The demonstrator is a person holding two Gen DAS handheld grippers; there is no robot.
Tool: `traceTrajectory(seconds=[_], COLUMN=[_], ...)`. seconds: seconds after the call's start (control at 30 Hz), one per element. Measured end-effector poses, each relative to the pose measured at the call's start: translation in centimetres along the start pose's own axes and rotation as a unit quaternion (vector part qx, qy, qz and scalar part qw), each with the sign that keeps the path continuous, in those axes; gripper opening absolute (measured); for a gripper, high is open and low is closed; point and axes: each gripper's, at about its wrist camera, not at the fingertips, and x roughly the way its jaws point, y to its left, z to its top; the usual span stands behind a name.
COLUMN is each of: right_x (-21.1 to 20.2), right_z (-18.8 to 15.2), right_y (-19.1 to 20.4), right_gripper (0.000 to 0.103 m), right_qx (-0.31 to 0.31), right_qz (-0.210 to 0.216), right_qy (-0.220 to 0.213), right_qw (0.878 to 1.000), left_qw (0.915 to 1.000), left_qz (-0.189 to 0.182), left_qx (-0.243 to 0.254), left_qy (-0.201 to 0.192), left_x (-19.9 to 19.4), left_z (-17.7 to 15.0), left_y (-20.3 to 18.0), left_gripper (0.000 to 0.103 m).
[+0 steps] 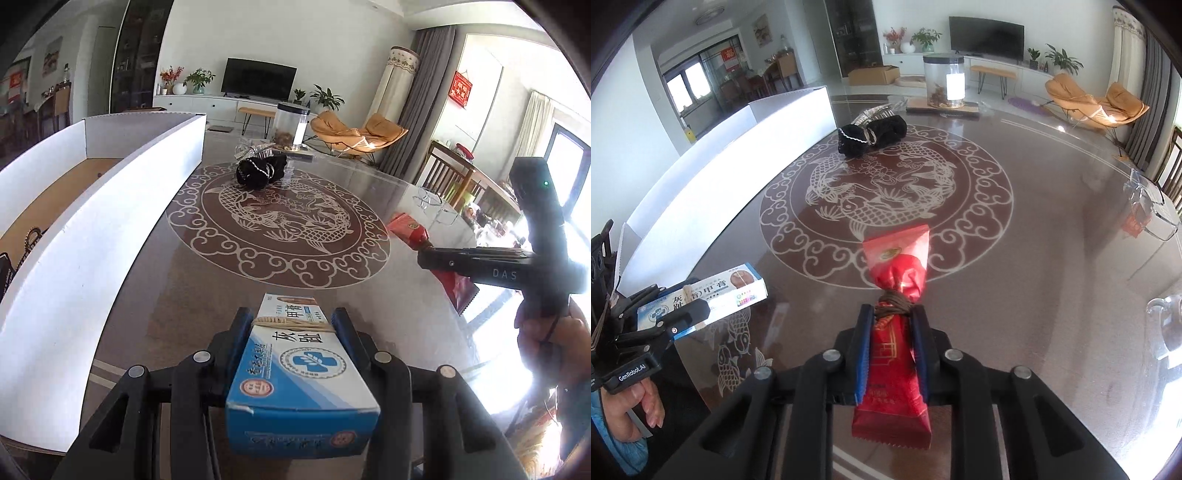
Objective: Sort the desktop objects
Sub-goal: 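Carry the toothpaste box and red packet into the bin and open both grippers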
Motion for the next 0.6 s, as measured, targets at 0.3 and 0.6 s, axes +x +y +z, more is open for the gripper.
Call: traceTrajectory(seconds=[0.3, 0.6], right_x=[-4.3, -0.3], right_z=[9.6, 16.5], right_y=[10.6, 24.8], right_gripper=[0.021, 0.021], right_qx=[-0.081, -0.149], right_qz=[0.079, 0.172], right_qy=[-0.089, -0.084], right_qw=[0.990, 0.970], left_qw=[0.9930, 0.9784], left_qz=[0.006, 0.121], left_qx=[-0.046, -0.103], left_qy=[-0.109, -0.132], left_x=[-10.1, -16.1], left_z=[6.0, 10.9], left_y=[4.2, 17.2], left_gripper=[0.044, 0.044])
